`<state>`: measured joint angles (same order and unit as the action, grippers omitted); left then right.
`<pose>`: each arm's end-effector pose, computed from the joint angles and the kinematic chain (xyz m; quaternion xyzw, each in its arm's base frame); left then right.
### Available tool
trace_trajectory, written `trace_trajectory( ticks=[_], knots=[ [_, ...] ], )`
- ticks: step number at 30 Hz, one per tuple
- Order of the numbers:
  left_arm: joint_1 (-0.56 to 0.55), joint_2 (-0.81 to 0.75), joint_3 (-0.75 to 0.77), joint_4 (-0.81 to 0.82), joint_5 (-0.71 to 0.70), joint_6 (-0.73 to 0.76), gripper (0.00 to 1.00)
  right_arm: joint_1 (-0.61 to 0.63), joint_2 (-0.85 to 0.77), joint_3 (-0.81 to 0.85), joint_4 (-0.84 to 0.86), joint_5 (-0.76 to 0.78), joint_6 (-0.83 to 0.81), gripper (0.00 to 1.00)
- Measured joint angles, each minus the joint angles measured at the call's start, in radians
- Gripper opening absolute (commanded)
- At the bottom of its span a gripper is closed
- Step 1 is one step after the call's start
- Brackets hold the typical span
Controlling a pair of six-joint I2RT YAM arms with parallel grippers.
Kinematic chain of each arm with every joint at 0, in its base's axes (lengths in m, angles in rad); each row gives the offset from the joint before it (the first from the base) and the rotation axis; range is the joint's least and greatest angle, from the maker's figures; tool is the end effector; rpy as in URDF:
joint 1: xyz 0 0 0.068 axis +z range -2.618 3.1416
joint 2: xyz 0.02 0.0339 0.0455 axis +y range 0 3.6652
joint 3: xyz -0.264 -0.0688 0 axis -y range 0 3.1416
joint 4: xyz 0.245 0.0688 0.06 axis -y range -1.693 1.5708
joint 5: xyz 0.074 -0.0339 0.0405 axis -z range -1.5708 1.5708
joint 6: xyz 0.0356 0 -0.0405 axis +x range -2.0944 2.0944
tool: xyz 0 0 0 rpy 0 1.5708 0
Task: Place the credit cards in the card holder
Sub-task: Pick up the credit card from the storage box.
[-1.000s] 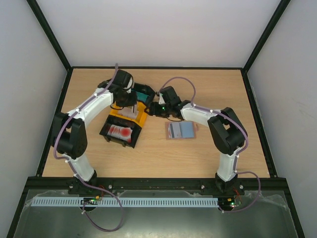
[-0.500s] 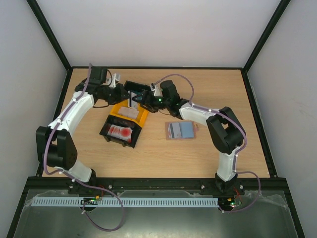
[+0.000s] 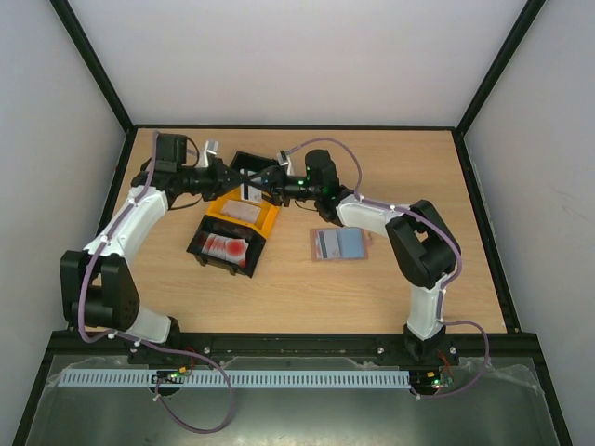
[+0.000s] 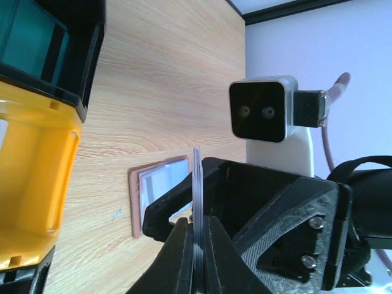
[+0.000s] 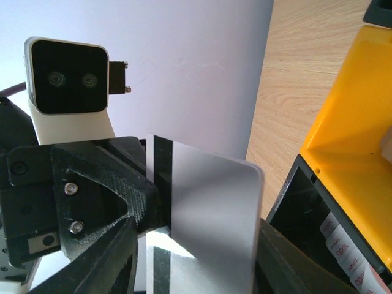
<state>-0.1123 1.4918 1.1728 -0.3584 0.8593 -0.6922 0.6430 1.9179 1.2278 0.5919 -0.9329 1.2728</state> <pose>0.3213 -0.0634 0.2959 -0.0620 0.8371 -0.4994 0.2143 0.3283 0.2817 0.2427 -0.0822 0.7228 0.6823 0.0725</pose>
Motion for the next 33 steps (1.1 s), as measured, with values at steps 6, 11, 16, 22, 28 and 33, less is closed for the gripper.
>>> trace_trajectory(
  ticks=[6, 11, 16, 22, 28, 33],
  knots=[
    [0.006, -0.037, -0.029, 0.080, 0.003, -0.076, 0.08, 0.001, -0.013, -0.019, 0.032, -0.023, 0.000, 0.16],
    [0.009, -0.055, -0.060, 0.102, 0.009, -0.113, 0.31, -0.002, -0.048, -0.047, 0.064, -0.016, 0.005, 0.03],
    [0.013, -0.105, -0.072, 0.142, 0.040, -0.141, 0.35, 0.000, -0.080, -0.048, 0.074, -0.010, 0.022, 0.02],
    [0.034, -0.162, -0.111, 0.165, 0.068, -0.150, 0.34, 0.000, -0.087, -0.050, 0.148, -0.009, 0.102, 0.02],
    [0.055, -0.187, -0.143, 0.174, 0.093, -0.150, 0.28, 0.000, -0.087, -0.058, 0.212, -0.010, 0.179, 0.02],
    [0.068, -0.221, -0.171, 0.190, 0.121, -0.148, 0.21, 0.007, -0.087, -0.077, 0.256, -0.011, 0.240, 0.02]
  ],
)
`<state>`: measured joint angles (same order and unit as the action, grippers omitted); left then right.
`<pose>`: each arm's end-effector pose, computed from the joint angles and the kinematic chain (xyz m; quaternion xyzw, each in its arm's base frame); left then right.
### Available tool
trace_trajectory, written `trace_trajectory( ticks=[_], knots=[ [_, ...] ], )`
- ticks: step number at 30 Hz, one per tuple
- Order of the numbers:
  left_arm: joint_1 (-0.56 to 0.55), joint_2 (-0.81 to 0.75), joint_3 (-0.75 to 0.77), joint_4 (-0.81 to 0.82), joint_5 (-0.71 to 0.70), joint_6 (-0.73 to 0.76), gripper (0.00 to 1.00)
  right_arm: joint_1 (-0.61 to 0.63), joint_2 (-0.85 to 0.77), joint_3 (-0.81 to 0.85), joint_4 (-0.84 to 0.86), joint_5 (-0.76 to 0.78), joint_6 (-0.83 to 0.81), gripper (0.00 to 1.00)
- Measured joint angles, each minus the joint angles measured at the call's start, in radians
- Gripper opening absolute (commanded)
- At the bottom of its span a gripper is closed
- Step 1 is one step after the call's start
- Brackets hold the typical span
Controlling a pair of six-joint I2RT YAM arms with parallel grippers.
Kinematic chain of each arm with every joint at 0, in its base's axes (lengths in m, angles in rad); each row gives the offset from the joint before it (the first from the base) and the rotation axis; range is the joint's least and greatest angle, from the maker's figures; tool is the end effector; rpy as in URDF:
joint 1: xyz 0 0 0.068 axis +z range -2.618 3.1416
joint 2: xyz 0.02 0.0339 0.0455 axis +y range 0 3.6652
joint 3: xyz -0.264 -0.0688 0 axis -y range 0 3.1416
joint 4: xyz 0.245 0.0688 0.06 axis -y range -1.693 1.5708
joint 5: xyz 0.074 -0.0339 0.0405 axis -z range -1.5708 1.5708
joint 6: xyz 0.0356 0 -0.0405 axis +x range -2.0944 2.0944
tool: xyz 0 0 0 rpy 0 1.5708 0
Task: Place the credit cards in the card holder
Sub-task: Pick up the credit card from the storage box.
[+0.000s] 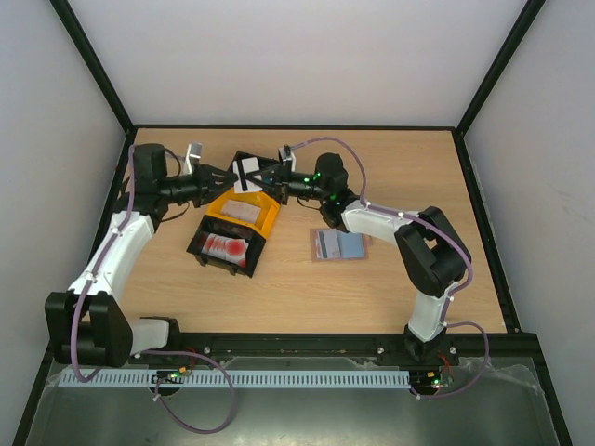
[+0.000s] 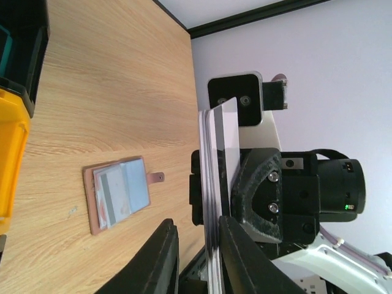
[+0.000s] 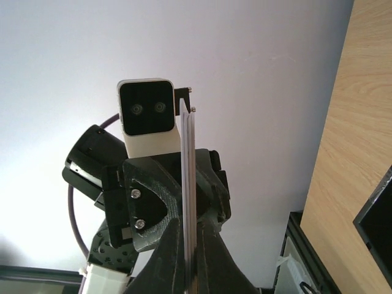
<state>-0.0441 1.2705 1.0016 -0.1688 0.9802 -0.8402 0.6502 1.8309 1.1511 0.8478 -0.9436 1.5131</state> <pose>0.2774 -0.0418 0.3187 -0.0557 0.7842 -0.5616 0.2581 0.3087 0.2710 0.2771 -0.0750 0.6673 0.7385 0.0609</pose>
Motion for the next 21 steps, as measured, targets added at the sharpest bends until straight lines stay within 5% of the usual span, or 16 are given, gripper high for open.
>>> trace_trajectory(
  ticks=[7, 21],
  knots=[
    [0.028, -0.023, -0.021, 0.005, 0.037, 0.005, 0.28, 0.000, 0.000, -0.008, 0.050, 0.000, 0.048, 0.02],
    [0.034, -0.024, -0.038, 0.021, 0.086, 0.040, 0.17, -0.001, 0.000, -0.026, 0.118, -0.008, 0.142, 0.02]
  ],
)
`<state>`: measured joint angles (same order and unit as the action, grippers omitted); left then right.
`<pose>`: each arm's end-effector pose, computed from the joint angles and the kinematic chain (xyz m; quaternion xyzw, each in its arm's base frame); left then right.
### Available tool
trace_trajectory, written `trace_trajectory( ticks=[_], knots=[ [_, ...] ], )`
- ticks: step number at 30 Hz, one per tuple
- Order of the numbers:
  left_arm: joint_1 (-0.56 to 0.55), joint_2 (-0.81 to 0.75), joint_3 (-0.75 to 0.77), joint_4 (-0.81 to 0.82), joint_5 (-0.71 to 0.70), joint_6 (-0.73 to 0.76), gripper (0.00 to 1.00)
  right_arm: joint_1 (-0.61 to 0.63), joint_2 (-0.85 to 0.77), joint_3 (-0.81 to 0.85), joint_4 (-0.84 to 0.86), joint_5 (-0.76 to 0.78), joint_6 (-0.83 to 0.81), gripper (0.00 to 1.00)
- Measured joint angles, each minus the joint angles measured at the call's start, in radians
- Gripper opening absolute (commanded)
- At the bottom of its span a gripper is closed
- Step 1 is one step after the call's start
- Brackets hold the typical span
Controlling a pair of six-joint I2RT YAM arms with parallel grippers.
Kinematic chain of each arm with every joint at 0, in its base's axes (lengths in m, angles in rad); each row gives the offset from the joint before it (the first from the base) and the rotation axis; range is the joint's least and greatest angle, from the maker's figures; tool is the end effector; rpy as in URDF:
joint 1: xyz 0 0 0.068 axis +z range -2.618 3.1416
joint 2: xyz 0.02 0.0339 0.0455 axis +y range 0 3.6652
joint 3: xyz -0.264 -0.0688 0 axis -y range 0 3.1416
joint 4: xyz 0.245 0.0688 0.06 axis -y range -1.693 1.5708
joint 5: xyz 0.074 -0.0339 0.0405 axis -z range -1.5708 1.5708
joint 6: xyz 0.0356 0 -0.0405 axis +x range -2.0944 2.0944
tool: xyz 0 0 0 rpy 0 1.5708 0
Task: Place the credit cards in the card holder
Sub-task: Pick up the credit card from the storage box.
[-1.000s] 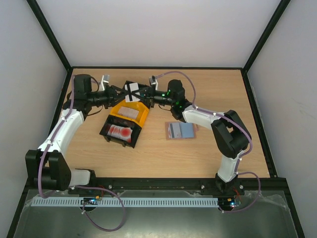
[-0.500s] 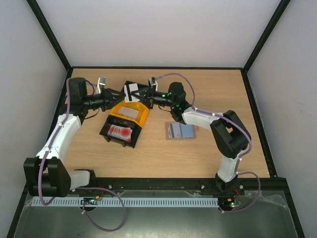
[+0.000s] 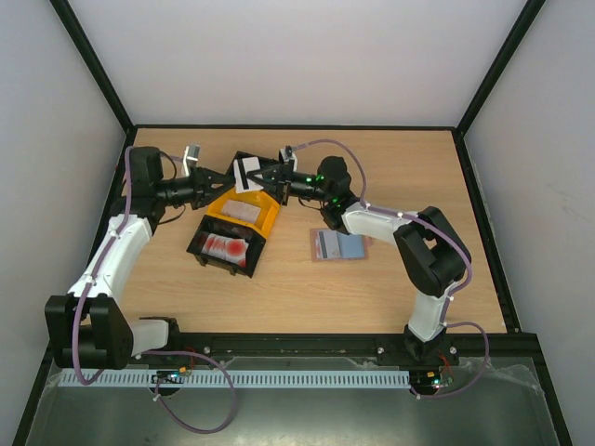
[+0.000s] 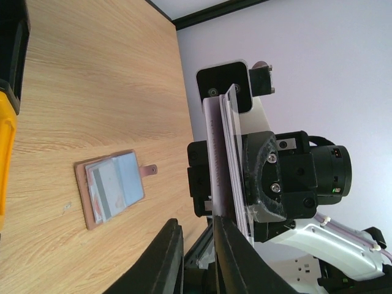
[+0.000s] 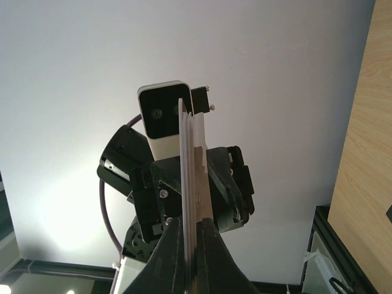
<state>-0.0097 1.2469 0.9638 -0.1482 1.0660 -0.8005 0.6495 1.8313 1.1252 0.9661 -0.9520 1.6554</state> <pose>0.2705 -0.0338 0.3148 -0.0264 0.7749 -0.5763 0.2584 0.3049 0.2679 0.2796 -0.0572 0.6497 0.7574 0.0311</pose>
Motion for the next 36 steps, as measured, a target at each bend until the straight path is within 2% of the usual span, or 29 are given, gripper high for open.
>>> trace_trajectory(
  ticks=[9, 13, 17, 22, 26, 28, 36],
  knots=[
    [-0.001, 0.000, -0.001, 0.009, 0.017, 0.004, 0.24, 0.002, 0.009, -0.003, 0.035, -0.008, 0.037, 0.02],
    [-0.008, 0.008, -0.001, 0.010, 0.019, 0.004, 0.24, 0.006, 0.021, -0.003, 0.051, -0.011, 0.041, 0.02],
    [-0.020, 0.022, -0.001, 0.010, 0.023, 0.004, 0.21, 0.006, 0.035, 0.000, 0.058, -0.011, 0.043, 0.02],
    [-0.024, 0.031, -0.001, 0.024, 0.031, -0.004, 0.03, 0.006, 0.054, 0.012, 0.056, -0.011, 0.036, 0.05],
    [-0.024, 0.031, -0.001, 0.031, 0.030, -0.019, 0.02, 0.005, 0.062, 0.013, 0.044, -0.003, 0.012, 0.15],
    [-0.018, 0.032, -0.001, 0.025, 0.025, -0.023, 0.03, 0.006, 0.063, 0.014, 0.032, 0.002, -0.008, 0.15],
    [0.040, 0.038, -0.001, -0.049, 0.031, -0.004, 0.02, 0.010, 0.092, 0.026, 0.022, 0.010, -0.060, 0.04]
  ],
)
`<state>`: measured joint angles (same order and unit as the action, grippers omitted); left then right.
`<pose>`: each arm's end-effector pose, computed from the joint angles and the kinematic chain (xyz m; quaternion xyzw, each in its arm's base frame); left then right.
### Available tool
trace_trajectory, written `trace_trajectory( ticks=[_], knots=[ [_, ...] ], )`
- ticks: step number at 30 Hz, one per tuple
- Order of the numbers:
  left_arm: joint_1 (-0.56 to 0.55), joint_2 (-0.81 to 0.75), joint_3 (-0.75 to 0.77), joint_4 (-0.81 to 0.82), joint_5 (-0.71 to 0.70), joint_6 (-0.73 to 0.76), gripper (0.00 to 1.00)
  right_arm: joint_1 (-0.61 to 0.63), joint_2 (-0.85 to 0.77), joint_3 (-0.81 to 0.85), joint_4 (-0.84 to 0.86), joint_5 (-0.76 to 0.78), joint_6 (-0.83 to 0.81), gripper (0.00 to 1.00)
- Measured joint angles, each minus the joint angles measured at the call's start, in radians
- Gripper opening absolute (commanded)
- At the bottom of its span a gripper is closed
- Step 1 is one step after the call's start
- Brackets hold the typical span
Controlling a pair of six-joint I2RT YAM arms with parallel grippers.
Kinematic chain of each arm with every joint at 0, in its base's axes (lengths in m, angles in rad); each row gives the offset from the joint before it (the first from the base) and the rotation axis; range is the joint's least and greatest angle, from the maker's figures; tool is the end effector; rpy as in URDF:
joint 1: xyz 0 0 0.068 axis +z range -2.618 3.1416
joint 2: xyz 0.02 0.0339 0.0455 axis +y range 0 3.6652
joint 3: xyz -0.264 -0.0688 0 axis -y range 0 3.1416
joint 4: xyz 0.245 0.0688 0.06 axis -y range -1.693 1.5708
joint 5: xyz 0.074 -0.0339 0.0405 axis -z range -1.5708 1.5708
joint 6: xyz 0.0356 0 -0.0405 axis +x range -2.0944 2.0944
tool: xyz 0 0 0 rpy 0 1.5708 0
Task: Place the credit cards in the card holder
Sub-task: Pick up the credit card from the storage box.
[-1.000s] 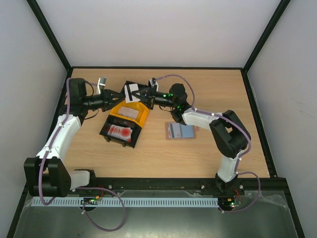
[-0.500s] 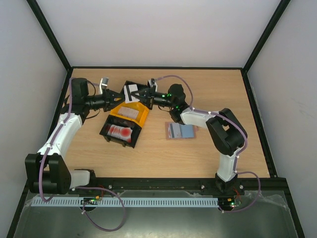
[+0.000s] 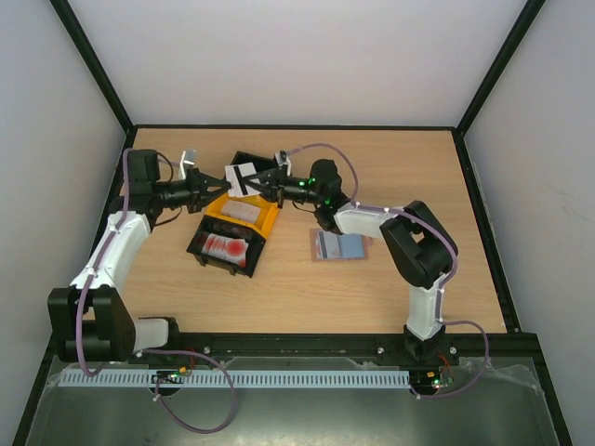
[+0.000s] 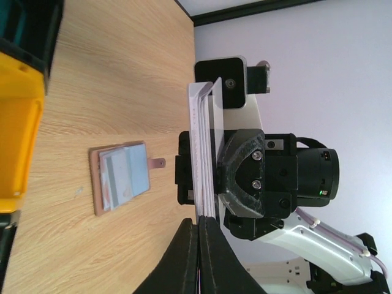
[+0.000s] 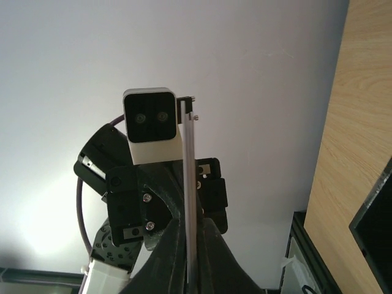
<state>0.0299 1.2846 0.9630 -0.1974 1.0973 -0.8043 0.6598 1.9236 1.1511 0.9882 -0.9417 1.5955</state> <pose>0.2761 -0.0234 0.3015 -0.0596 0.7807 -0.5794 0.2263 0.3152 0.2810 0.2535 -0.0635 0.6580 0.7492 0.0408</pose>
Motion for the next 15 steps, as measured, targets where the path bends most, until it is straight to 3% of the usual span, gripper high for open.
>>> trace_trajectory(
  ticks=[15],
  knots=[
    [0.076, 0.014, 0.002, -0.257, -0.049, 0.158, 0.02, 0.035, 0.020, 0.001, -0.169, -0.008, -0.212, 0.02]
  ],
)
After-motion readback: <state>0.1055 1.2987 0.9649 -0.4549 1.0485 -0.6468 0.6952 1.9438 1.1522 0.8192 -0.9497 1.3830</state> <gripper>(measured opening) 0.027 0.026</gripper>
